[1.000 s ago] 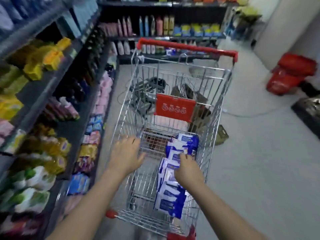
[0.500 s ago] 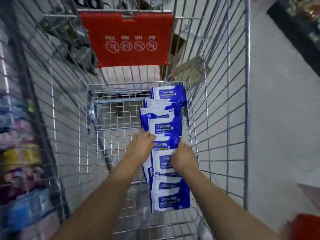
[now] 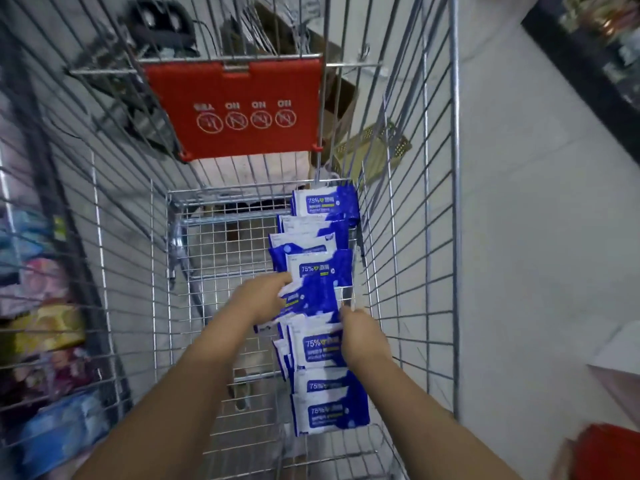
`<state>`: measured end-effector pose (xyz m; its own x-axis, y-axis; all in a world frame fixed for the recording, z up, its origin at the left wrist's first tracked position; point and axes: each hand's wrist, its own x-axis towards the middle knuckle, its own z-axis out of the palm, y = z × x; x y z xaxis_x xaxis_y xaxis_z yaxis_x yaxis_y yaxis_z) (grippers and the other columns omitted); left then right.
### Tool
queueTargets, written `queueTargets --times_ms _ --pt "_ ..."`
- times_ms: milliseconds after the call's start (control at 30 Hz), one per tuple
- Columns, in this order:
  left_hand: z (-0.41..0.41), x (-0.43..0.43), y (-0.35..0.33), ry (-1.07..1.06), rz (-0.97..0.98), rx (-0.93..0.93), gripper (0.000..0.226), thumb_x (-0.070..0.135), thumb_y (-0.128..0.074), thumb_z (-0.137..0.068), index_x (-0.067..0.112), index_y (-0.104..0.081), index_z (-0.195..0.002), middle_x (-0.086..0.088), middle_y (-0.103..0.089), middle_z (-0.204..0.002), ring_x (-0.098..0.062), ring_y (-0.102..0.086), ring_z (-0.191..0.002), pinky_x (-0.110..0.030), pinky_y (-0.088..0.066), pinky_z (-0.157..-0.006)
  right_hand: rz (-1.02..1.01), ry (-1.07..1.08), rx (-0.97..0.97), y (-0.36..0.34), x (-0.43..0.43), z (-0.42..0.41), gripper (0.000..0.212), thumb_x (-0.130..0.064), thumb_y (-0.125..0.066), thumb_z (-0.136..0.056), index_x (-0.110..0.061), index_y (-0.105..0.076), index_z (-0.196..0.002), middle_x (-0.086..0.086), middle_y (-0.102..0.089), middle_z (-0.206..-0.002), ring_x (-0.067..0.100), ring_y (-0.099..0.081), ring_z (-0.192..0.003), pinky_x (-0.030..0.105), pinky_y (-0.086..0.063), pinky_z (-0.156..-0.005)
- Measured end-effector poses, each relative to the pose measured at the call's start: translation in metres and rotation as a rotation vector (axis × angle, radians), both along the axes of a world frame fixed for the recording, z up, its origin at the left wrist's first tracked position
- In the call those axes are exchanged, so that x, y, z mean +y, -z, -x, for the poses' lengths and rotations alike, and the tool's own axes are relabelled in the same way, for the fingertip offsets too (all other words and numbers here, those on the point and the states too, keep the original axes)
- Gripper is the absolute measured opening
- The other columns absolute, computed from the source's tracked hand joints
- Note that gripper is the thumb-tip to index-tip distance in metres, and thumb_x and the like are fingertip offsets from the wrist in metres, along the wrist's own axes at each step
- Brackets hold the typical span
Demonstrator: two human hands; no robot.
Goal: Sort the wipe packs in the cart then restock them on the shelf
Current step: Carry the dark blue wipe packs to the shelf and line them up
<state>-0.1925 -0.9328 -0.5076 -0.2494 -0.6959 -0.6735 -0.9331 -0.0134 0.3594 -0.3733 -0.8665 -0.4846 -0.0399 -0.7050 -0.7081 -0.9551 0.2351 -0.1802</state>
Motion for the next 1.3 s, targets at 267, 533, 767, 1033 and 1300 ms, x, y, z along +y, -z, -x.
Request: queueTargets --times_ms 267,533,767,1033,1300 --pt "-0.035 -0.005 -0.125 -0.445 0.196 0.257 0.026 0.003 -0.061 -0.087 0.018 -0.053 -0.107 -0.001 -0.060 -0.095 -0.018 -0.055 -0.083 -0.023 -0.041 -0.063 0.140 -0.300 -0.295 -0.067 0.005 -0.013 0.026 0.001 -0.046 -0.080 -0.012 -0.053 -0.102 0.013 -0.061 -0.107 0.031 -0.057 -0.099 0.034 -0.043 -0.076" --pt "-0.063 0.114 -0.299 -0.830 0.571 0.253 0.034 -0.009 -0.060 -0.083 0.005 -0.056 -0.113 -0.004 -0.058 -0.091 0.001 -0.048 -0.068 -0.003 -0.039 -0.061 0.292 -0.656 -0.611 -0.205 0.014 -0.028 0.032 -0.003 -0.047 -0.082 -0.013 -0.068 -0.104 0.010 -0.060 -0.111 0.030 -0.057 -0.104 0.033 -0.048 -0.084" --pt "-0.073 0.310 -0.448 -1.070 0.815 0.102 0.025 0.022 -0.065 -0.075 0.020 -0.056 -0.099 -0.008 -0.064 -0.093 -0.016 -0.059 -0.078 -0.019 -0.046 -0.072 0.238 -1.127 -0.828 -0.341 0.092 -0.073 0.022 -0.034 -0.049 -0.067 -0.015 -0.058 -0.072 0.002 -0.053 -0.060 0.016 -0.051 -0.061 0.028 -0.041 -0.058" --pt "-0.049 0.568 -0.532 -1.456 0.937 -0.134 0.027 0.024 -0.062 -0.071 0.035 -0.056 -0.095 -0.005 -0.067 -0.100 -0.021 -0.063 -0.090 -0.038 -0.049 -0.089 -0.245 -1.135 -1.435 -0.443 0.263 -0.154 0.015 0.002 -0.061 -0.087 -0.013 -0.063 -0.089 -0.008 -0.069 -0.076 -0.001 -0.060 -0.073 0.017 -0.049 -0.072" --pt "-0.006 0.794 -0.578 -1.784 0.918 -0.344 0.040 0.008 -0.056 -0.084 0.042 -0.053 -0.106 -0.003 -0.066 -0.103 -0.026 -0.061 -0.094 -0.043 -0.048 -0.089 -0.715 -1.057 -1.530 -0.497 0.460 -0.202 0.016 -0.003 -0.054 -0.093 -0.016 -0.060 -0.101 -0.001 -0.071 -0.081 0.015 -0.068 -0.066 0.035 -0.059 -0.055"
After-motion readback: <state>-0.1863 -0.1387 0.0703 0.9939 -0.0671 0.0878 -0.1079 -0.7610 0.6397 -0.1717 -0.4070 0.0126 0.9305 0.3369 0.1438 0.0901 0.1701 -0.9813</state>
